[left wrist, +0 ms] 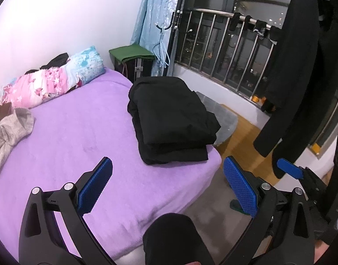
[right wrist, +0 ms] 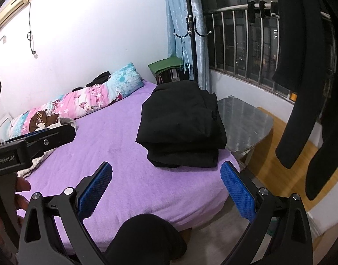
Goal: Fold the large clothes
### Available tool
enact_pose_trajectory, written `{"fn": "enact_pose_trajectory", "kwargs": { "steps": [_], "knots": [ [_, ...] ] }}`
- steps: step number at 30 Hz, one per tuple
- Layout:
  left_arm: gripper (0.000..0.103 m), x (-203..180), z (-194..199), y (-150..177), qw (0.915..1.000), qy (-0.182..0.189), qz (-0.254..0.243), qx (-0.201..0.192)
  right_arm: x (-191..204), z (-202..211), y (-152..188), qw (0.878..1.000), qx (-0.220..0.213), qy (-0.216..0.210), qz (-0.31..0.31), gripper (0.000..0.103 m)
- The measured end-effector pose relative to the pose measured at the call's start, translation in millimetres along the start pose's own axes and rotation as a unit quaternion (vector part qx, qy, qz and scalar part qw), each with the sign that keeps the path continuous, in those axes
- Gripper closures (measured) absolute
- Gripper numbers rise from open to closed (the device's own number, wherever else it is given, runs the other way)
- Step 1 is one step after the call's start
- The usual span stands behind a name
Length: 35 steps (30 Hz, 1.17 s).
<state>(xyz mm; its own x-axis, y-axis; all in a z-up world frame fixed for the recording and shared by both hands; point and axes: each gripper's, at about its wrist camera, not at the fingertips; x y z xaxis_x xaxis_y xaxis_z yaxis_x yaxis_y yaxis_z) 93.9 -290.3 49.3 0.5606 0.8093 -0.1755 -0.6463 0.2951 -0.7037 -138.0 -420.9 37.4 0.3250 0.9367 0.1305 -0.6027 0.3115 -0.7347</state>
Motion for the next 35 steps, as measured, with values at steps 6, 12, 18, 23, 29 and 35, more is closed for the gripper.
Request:
{"fn": "enact_pose_trajectory", "kwargs": {
  "steps": [6, 12, 18, 23, 29, 35],
  "knots": [
    [0.006, 0.8, 0.8, 0.1, 1.0, -0.009, -0.001, 0.0, 1.8, 0.3, -0.8, 1.0, 0.002, -0.004, 0.003, 0.006],
    [0.006, -1.8, 2.7, 1.1, 0.9998, -0.016, -0.012, -0.007, 1.0, 0.7, -1.4, 1.0, 0.002, -0.004, 0.003, 0.006],
    [0.006, -2.6, 3.6, 0.3, 0.9999, -0.008, -0.011, -0.006, 0.8, 1.6, -2.4, 1.0, 0.001, -0.004, 0.004, 0.006],
    [0.006, -3.6, 4.1, 0.0, 0.9999, -0.01, -0.007, -0.006, 0.7, 1.4, -3.0, 1.0, 0.001, -0.004, 0.005, 0.006],
    [0.006, -2.7, 2.7, -0.3, 0.9999, -0.013, -0.003, -0.002, 0.3, 1.0, -3.7, 1.0, 0.002, -0.007, 0.005, 0.006],
    [0.006, -3.0, 1.2, 0.6, 0.9999, -0.01, -0.003, 0.002, -0.3, 0.9, -4.6, 1.0, 0.001, -0.008, 0.006, 0.006]
  ]
}}
Point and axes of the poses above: each gripper's, at about its wrist camera, not at the fingertips, and z roughly against the way its jaws point, x to its left, y to its underside, and after that the axes turned 6 degrees about x, right-handed
